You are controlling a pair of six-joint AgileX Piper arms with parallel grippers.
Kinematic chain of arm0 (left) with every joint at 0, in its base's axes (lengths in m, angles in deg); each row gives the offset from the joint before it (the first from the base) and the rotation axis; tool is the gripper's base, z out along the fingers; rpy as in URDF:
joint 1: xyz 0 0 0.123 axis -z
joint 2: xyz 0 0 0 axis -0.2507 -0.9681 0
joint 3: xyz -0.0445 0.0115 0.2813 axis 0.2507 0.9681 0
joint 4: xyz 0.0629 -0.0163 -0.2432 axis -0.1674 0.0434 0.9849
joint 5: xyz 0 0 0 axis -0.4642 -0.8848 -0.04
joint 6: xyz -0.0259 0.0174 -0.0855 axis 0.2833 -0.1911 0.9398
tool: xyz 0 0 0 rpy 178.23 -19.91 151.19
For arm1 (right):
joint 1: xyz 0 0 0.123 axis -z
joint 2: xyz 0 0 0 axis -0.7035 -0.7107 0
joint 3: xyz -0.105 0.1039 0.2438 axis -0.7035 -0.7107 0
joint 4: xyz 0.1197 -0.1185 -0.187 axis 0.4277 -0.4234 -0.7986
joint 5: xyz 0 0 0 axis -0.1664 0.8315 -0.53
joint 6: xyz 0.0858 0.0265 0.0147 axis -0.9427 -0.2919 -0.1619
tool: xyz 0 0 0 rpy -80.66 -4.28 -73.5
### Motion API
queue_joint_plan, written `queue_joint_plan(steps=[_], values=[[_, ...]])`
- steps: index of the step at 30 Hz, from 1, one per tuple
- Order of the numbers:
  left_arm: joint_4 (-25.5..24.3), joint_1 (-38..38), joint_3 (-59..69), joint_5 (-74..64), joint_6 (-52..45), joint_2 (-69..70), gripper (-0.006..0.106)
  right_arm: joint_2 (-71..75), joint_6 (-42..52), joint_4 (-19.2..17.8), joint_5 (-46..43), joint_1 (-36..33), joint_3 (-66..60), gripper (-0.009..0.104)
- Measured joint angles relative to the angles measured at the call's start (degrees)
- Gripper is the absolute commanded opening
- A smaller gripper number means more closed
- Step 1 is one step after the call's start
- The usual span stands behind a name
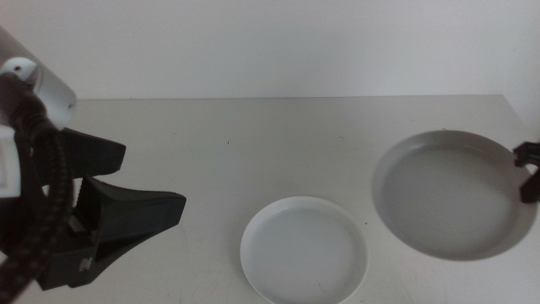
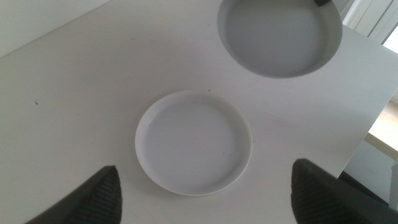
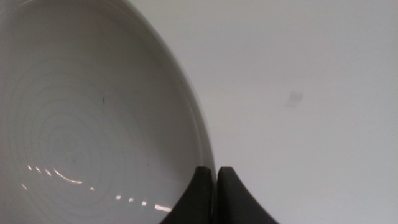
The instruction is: Stack the three bowls on top of each other.
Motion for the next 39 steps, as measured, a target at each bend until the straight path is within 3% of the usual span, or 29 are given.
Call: queue_joint_plan(steps=[8,19,35,39], values=[[0.0,0.0,0.0,0.0,0.0,0.0,0.105,-1.2,-4.7,0.9,1.4,-11.5,5.1,-0.001],[0.0,0.0,0.0,0.0,0.0,0.1,0.105,-14.2,-7.4,0.8,-2.2,-25.8,10.2,-0.001],[0.0,0.0,0.0,0.0,0.0,0.1,0.105,-25.6,-6.6,1.9,-7.6,-29.8,10.4,-0.001],[0.0,0.0,0.0,0.0,0.0,0.1,0.105,-26.8,-5.8,2.2,-8.8,-30.1,10.4,0.004]])
